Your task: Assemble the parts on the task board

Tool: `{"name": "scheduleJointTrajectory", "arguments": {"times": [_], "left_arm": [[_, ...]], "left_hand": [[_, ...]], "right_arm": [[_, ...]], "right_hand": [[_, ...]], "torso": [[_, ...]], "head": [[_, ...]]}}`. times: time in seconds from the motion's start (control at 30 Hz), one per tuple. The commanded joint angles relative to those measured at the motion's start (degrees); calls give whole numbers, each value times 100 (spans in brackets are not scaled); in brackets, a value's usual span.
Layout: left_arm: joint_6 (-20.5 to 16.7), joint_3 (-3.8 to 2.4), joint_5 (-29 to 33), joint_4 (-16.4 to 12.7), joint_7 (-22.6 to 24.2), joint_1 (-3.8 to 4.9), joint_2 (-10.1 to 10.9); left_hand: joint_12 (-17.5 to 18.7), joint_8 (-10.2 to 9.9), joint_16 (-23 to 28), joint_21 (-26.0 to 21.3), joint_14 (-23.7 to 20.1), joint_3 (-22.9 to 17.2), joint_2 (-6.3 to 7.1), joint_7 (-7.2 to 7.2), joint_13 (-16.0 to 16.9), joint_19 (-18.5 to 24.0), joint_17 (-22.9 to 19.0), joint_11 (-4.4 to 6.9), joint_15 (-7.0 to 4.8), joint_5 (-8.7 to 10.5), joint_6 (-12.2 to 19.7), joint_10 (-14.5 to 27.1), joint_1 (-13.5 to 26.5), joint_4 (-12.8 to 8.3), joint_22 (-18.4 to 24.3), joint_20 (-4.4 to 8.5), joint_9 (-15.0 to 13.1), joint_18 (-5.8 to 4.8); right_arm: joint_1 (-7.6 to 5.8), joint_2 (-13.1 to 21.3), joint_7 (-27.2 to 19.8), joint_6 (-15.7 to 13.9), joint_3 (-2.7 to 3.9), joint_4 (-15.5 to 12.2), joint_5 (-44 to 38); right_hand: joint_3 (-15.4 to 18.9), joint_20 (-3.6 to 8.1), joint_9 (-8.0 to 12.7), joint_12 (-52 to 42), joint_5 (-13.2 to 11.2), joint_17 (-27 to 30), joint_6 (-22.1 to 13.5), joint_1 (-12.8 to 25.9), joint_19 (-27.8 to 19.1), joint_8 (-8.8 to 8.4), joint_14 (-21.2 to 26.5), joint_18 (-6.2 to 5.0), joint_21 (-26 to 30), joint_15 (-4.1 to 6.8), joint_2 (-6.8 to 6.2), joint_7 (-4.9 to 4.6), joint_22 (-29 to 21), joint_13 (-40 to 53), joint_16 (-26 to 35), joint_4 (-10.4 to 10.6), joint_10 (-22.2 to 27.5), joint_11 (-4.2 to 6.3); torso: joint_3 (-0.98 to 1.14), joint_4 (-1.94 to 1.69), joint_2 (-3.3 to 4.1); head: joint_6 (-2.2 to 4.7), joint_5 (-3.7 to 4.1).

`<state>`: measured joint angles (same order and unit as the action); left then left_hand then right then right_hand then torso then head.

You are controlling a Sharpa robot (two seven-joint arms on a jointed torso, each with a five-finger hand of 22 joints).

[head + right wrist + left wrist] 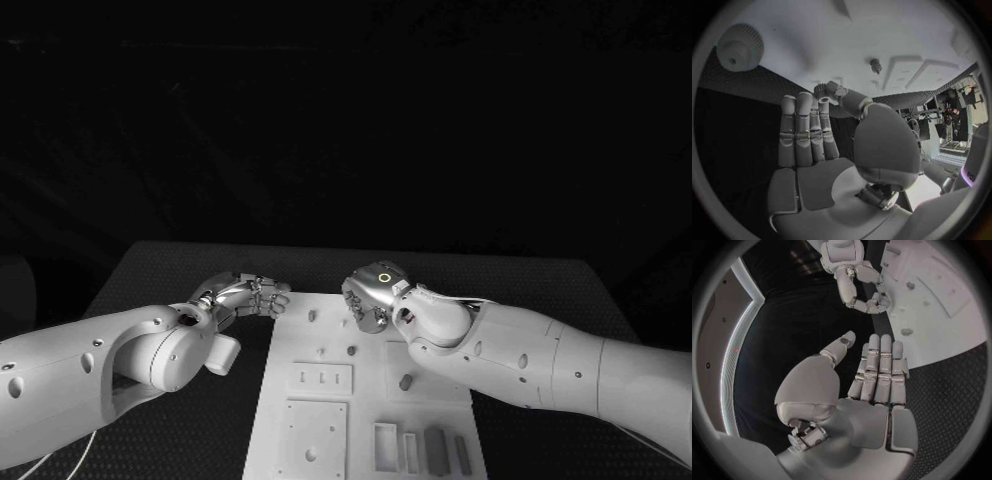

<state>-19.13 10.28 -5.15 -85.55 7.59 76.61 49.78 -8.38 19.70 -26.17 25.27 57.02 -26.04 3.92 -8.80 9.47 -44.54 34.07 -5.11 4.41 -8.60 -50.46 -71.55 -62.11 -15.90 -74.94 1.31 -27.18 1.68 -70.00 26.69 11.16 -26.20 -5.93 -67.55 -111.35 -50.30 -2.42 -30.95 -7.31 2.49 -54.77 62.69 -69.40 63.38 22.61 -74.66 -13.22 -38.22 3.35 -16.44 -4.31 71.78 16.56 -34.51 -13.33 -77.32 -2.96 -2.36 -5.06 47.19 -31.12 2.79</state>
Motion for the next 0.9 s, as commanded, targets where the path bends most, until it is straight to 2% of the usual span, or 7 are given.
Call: {"name": "scheduleJointTrajectory", "arguments": {"times": [0.03,0.13,0.73,0.9], "left_arm": [[81,-4,-17,4,37,4,-28],[82,-4,-17,16,35,4,-43],[94,-4,-17,67,35,6,-120],[76,-4,-17,30,30,8,-105]], "left_hand": [[31,-30,39,32,21,-16,-5,-27,6,32,7,9,-3,28,-10,-41,43,-22,-109,5,-8,67],[32,-31,40,33,21,-16,-5,-27,6,32,8,9,-3,28,-10,-41,43,-22,-109,5,-8,67],[42,-35,47,36,21,-21,-6,-28,10,35,14,9,-2,28,-9,-46,46,-23,-109,4,-11,67],[45,-36,49,37,22,-22,-4,-28,10,36,16,9,-2,29,-9,-47,46,-24,-109,3,-12,67]], "right_arm": [[-2,-42,132,-200,0,37,-345],[-1,-94,182,-266,-1,75,-413],[2,-352,102,-186,-24,413,-414],[3,-396,76,-146,-26,490,-406]], "right_hand": [[-70,13,-5,-19,28,-8,47,-55,21,29,-2,-178,-29,40,14,1,7,154,-31,26,-158,96],[-75,17,-10,-17,28,-18,56,-56,29,29,-8,-178,-35,43,2,5,12,155,-36,33,-168,99],[-87,31,-24,-7,28,-44,72,-59,51,24,-24,-178,-51,52,-14,11,26,156,-51,46,-189,106],[-89,31,-26,-4,28,-46,72,-57,51,22,-24,-178,-51,52,-15,11,27,156,-51,47,-189,106]], "torso": [[5,-4,4],[4,-8,3],[-12,-22,8],[2,-8,27]], "head": [[12,-3],[18,-2],[30,-15],[41,-31]]}}
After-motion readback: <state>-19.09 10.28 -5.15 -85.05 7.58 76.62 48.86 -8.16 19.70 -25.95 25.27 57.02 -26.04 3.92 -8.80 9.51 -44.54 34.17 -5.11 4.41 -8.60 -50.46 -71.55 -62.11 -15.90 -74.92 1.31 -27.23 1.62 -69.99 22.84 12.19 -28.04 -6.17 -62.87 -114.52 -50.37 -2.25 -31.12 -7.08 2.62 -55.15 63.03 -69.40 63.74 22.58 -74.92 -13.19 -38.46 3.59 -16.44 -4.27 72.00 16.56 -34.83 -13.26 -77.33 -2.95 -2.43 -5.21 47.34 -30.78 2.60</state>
